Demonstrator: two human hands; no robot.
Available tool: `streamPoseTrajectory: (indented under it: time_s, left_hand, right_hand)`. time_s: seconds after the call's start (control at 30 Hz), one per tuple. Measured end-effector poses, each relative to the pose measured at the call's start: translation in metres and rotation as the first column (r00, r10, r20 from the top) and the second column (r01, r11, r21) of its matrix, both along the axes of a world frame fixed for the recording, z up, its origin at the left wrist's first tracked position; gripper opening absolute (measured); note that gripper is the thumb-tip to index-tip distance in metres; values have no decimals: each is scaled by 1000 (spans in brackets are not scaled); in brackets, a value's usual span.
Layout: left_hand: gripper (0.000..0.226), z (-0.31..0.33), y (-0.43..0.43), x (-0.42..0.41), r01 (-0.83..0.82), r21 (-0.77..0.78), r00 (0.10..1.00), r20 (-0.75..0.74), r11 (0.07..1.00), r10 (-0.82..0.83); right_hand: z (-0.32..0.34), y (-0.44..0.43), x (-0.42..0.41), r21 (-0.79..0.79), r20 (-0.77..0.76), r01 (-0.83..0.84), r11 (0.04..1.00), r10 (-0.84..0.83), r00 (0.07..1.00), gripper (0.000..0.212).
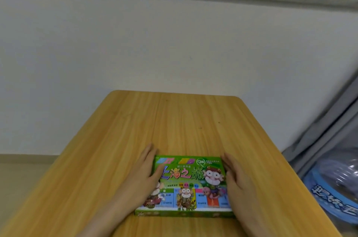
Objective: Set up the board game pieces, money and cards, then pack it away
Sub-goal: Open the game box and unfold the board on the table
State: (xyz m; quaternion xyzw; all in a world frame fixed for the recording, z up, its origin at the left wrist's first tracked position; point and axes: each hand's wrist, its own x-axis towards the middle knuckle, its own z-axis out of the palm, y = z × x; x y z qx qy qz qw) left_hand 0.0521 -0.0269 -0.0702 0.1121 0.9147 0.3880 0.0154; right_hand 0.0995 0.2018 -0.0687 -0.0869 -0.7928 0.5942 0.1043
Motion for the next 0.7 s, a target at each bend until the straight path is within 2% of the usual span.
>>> streamPoseTrajectory:
  time_s: [0.13, 0.27, 0.47, 0.63, 0.67, 0.7]
  left_hand:
    - [51, -1, 4, -3, -36, 61, 998, -44, 998, 39]
    - [41, 0, 14, -8, -76, 238, 991, -88, 968, 100]
    - [31, 2, 9, -11, -157, 517, 978, -35, 842, 204]
    - [34, 10, 7, -8, -194, 633, 971, 15, 749, 239]
    - [35, 9, 6, -8, -205, 647, 970, 32, 735, 243]
    - [36, 7, 5, -8, -215, 665, 969, 56, 715, 240]
  right_hand:
    - [-2, 7, -4, -203, -7, -6, 979, 5, 1000, 48]
    - [1, 21, -3, -346, 10, -24, 938, 29, 1000, 53]
    - [9, 18, 2, -526, 20, -73, 847, 98, 995, 52]
    - [14, 13, 4, -480, -15, -120, 869, 129, 992, 34]
    - [15, 11, 6, -474, -27, -124, 872, 127, 992, 36]
    - [14, 10, 6, -464, -30, -132, 876, 133, 991, 50]
